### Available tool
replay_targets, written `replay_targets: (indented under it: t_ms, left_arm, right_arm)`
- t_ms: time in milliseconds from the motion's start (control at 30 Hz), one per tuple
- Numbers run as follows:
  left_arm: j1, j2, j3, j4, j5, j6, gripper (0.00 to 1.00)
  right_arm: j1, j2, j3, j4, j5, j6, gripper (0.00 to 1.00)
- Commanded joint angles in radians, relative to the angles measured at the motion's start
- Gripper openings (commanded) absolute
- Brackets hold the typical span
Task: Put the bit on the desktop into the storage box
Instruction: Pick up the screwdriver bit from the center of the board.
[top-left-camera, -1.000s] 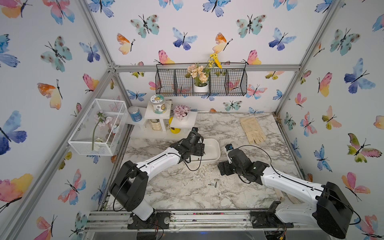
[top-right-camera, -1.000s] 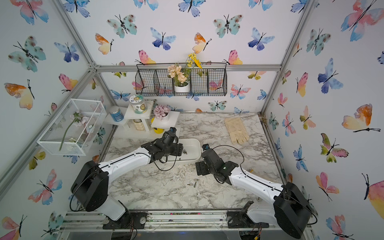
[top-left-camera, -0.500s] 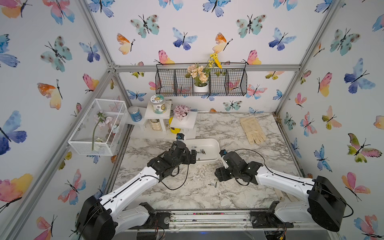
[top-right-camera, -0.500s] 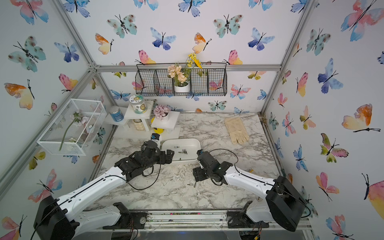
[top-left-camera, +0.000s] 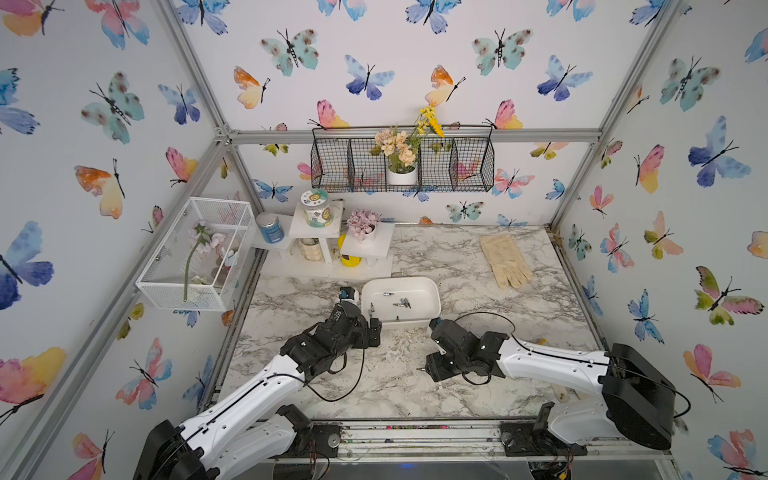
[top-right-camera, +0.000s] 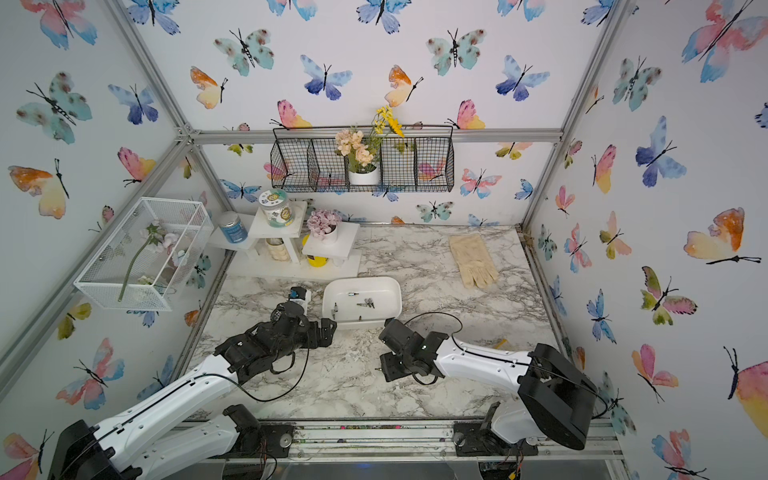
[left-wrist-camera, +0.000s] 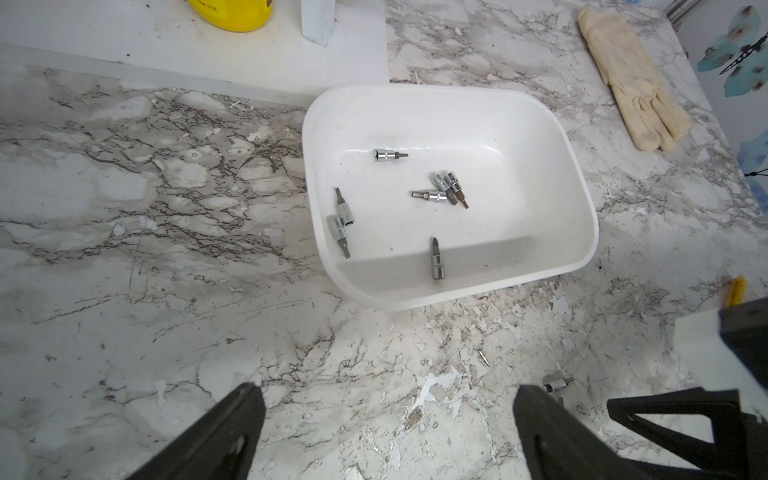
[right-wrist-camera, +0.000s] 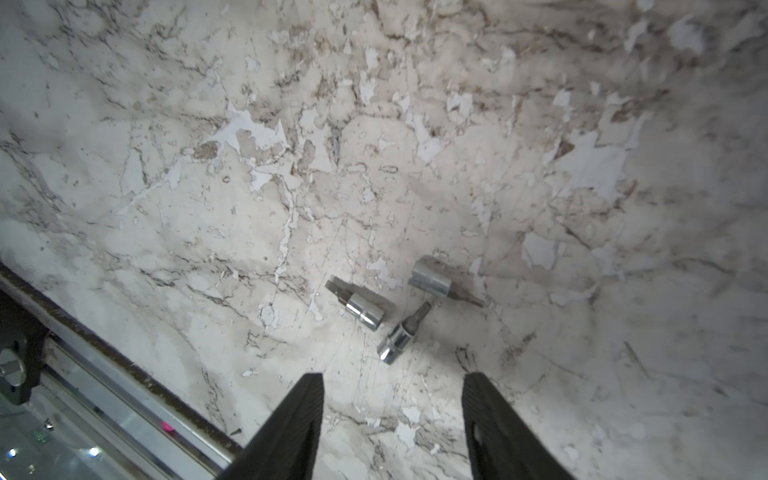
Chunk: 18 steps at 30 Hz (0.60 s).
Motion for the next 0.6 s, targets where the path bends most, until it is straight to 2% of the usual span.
replay_targets:
  t_ms: [0, 567]
  left_arm:
    - [0.002, -0.004, -0.005, 0.007, 0.019, -0.018, 0.99]
    - [0.002, 0.001, -0.031, 0.022, 0.017, -0.019, 0.99]
  right_arm:
    - [0.022, 0.043, 0.036, -0.053, 0.033, 0.042, 0.54]
    - [0.044, 0.124, 0.068, -0.050, 0.090, 0.053, 0.46]
